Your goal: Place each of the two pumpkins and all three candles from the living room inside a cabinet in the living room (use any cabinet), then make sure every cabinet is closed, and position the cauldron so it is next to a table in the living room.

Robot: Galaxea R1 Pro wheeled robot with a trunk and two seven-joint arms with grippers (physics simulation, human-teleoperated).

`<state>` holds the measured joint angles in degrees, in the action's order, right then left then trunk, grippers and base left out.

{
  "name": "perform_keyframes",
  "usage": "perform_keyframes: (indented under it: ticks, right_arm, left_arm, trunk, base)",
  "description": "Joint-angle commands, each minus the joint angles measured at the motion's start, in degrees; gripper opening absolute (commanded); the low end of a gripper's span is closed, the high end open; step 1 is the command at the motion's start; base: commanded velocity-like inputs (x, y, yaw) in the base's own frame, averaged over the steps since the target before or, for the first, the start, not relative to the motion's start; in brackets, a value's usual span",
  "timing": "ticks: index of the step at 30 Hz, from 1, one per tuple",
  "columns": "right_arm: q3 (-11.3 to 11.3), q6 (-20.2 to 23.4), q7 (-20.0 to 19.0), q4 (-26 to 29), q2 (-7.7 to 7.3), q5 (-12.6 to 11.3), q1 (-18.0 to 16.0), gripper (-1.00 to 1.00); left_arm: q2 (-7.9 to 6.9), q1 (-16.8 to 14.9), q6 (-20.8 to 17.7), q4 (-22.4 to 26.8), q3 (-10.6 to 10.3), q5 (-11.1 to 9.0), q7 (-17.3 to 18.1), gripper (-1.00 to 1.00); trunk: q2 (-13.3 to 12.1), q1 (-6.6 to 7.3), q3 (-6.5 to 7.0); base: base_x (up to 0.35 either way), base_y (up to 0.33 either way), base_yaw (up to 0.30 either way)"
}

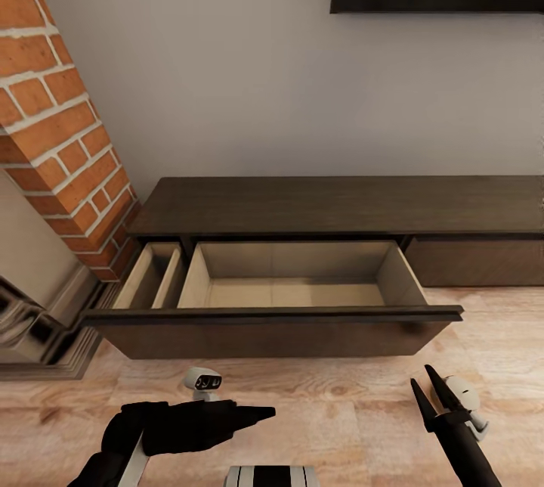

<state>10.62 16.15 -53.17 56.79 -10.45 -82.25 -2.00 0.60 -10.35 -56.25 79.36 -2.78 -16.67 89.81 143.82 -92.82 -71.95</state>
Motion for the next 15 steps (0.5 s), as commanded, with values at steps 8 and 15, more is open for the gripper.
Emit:
perform_keyframes:
  ticks: [8, 15]
  right_arm:
    - [-0.1, 0.49, 0.09, -0.12, 0.06, -0.61, -0.02, 1.0]
    - [-0.23, 0.03, 0.5, -0.04, 0.22, -0.44, -0.02, 1.0]
  left_arm:
    - [-0.07, -0.02, -0.61, 0.0, 0.05, -0.1, 0.19, 1.0]
    - [0.03, -0.03, -0.61, -0.04, -0.01, -0.14, 0.19, 1.0]
  trunk:
    - [-0.09, 0.21, 1.74]
    - [-0.19, 0.4, 3.29]
  base:
    - [0.0, 0.0, 0.0]
    - [0.0, 0.0, 0.0]
